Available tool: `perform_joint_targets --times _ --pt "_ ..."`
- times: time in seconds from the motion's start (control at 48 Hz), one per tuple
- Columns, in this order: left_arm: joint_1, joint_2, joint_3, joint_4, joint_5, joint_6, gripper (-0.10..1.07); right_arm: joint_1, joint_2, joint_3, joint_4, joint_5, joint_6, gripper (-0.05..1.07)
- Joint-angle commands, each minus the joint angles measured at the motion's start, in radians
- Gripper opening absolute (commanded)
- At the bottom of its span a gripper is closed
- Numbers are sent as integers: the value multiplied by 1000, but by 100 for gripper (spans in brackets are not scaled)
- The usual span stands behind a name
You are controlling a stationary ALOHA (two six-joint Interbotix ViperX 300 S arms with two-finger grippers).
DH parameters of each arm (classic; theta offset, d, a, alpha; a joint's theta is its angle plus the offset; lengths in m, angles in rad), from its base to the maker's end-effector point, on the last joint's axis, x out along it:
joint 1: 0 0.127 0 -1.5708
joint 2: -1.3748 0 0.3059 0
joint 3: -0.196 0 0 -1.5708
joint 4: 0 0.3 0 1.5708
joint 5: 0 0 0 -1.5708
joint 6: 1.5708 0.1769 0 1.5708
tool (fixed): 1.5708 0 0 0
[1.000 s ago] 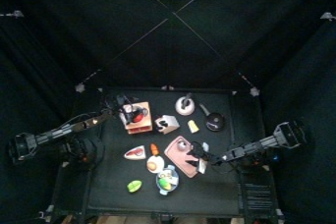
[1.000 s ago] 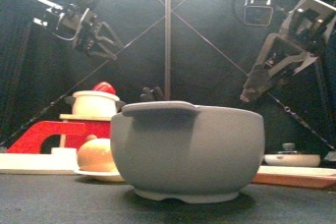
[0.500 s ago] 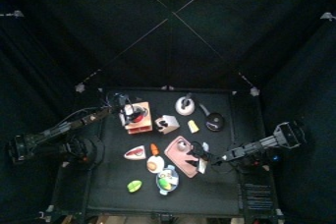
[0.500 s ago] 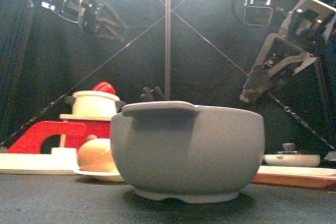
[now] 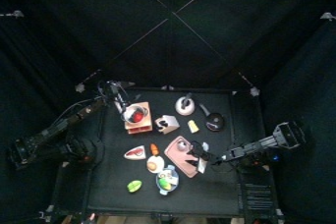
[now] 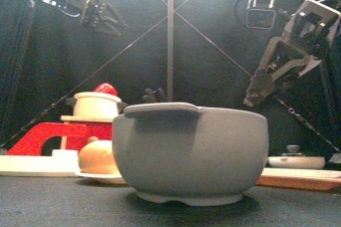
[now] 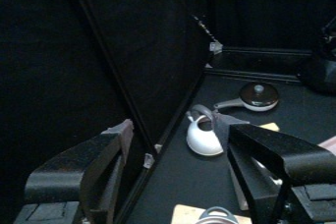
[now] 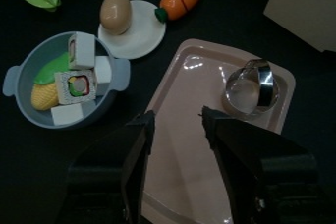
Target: Grab apple
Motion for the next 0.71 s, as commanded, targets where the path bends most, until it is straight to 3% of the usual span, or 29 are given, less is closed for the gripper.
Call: perform_joint_targets --times 0.0,0.146,0.333,0.458,0.562,0.688 --pt "8 2 -34 52 63 -2 98 -5 -9 -18 0 2 0 80" --pt "3 0 -32 141 117 -18 98 -9 -9 -18 0 2 0 80" --pt "-20 -8 -34 408 117 -61 98 -11 -3 -20 0 2 0 80" --pt "-25 -8 -34 558 117 -204 98 -11 3 -21 0 2 0 80" --pt "-38 -9 -31 687 118 -387 98 -12 5 -23 0 2 0 80" --pt "-104 -15 -26 861 143 -592 98 -11 5 -23 0 -2 0 80"
